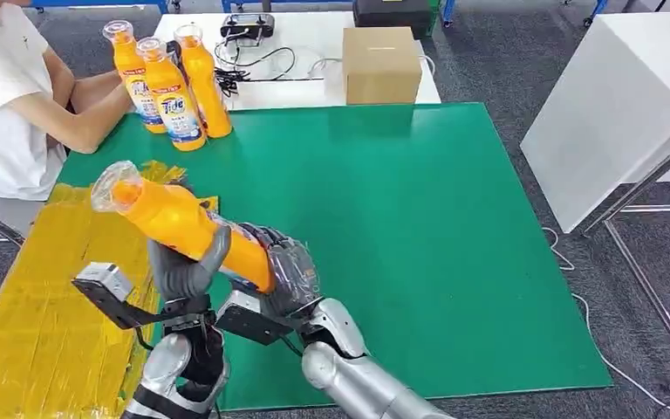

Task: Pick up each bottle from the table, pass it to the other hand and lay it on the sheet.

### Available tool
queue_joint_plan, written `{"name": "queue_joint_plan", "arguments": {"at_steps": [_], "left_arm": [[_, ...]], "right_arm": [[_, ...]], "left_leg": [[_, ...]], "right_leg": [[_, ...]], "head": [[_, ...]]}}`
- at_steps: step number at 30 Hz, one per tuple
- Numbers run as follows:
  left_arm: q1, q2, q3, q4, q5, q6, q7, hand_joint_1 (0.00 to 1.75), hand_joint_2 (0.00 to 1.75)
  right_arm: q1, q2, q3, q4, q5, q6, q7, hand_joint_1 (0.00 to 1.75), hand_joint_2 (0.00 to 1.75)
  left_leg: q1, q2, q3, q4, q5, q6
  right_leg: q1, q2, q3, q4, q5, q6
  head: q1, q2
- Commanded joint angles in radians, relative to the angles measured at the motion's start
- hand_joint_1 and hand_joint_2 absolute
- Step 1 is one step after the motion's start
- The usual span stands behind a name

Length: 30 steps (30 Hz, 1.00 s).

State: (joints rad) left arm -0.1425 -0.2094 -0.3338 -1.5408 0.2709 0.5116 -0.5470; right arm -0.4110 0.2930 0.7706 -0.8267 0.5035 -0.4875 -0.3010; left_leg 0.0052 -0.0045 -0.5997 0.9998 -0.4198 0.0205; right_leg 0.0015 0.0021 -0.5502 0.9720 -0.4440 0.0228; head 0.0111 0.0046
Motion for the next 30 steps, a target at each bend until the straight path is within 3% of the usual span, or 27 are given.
{"name": "queue_joint_plan", "arguments": {"at_steps": [1,13,14,15,16,20,22,23,26,30], "left_arm": [[-0.098,0.008,0.087,-0.020,0.037,-0.027,0.024,1.75,1.75],[-0.118,0.042,0.097,0.084,0.197,-0.258,0.162,1.75,1.75],[-0.118,0.046,0.099,0.092,0.201,-0.274,0.166,1.75,1.75],[-0.118,0.046,0.099,0.092,0.201,-0.274,0.166,1.75,1.75],[-0.118,0.053,0.099,0.100,0.213,-0.303,0.183,1.75,1.75],[-0.114,0.067,0.104,0.123,0.213,-0.351,0.196,1.75,1.75],[-0.118,0.096,0.094,0.124,0.097,-0.310,0.138,1.75,1.75],[-0.120,0.105,0.096,0.121,0.078,-0.305,0.132,1.75,1.75],[-0.121,0.105,0.105,0.118,0.073,-0.306,0.134,1.75,1.75],[-0.148,0.218,0.048,0.133,-0.417,-0.121,0.101,1.75,1.75]], "right_arm": [[0.050,-0.043,0.035,0.059,0.007,-0.007,-0.026,1.75,1.75],[0.068,-0.062,-0.010,-0.011,-0.003,-0.042,-0.062,1.75,1.75],[0.074,-0.070,-0.017,-0.031,-0.005,-0.042,-0.063,1.47,1.75],[0.074,-0.070,-0.017,-0.031,-0.005,-0.042,-0.063,0.38,1.75],[0.086,-0.077,-0.033,-0.061,-0.011,-0.055,-0.071,0.00,1.75],[0.123,-0.099,-0.079,-0.165,-0.032,-0.061,-0.085,0.00,1.75],[0.176,-0.115,-0.124,-0.288,-0.060,-0.061,-0.103,0.00,1.75],[0.188,-0.126,-0.132,-0.327,-0.064,-0.049,-0.097,0.00,1.75],[0.197,-0.135,-0.137,-0.355,-0.065,-0.035,-0.087,0.00,1.75],[0.284,-0.189,-0.221,-0.559,-0.137,0.009,-0.121,0.00,1.75]], "left_leg": [[0.001,-0.004,0.007,-0.002,-0.001,-0.001],[0.000,-0.003,0.003,-0.001,0.000,0.000],[0.000,-0.004,0.005,-0.002,0.000,-0.001],[0.000,-0.003,0.003,-0.001,0.000,0.000],[0.001,-0.004,0.005,-0.002,0.000,-0.001],[0.000,-0.003,0.005,-0.002,-0.001,-0.001],[0.001,-0.002,0.008,-0.002,-0.002,-0.001],[0.000,-0.003,0.002,-0.001,0.000,0.000],[-0.001,-0.001,0.001,-0.001,0.000,0.000],[-0.001,-0.003,0.000,-0.001,0.000,0.000]], "right_leg": [[0.001,-0.005,0.009,-0.004,-0.002,0.001],[-0.001,-0.004,0.004,-0.002,-0.001,0.000],[-0.001,-0.005,0.006,-0.003,-0.001,0.000],[-0.001,-0.004,0.004,-0.002,-0.001,0.000],[-0.001,-0.005,0.007,-0.003,-0.001,0.000],[-0.001,-0.004,0.007,-0.003,-0.001,0.001],[0.000,-0.004,0.010,-0.004,-0.002,0.001],[-0.001,-0.003,0.004,-0.001,-0.001,0.001],[-0.002,-0.002,0.002,-0.001,-0.001,0.001],[-0.001,-0.003,0.002,-0.001,-0.001,0.000]], "head": [[0.000,0.000],[0.000,0.000],[0.000,0.000],[0.000,0.000],[0.000,0.000],[0.000,0.000],[0.000,0.000],[0.000,0.000],[0.000,0.000],[0.000,0.000]]}}
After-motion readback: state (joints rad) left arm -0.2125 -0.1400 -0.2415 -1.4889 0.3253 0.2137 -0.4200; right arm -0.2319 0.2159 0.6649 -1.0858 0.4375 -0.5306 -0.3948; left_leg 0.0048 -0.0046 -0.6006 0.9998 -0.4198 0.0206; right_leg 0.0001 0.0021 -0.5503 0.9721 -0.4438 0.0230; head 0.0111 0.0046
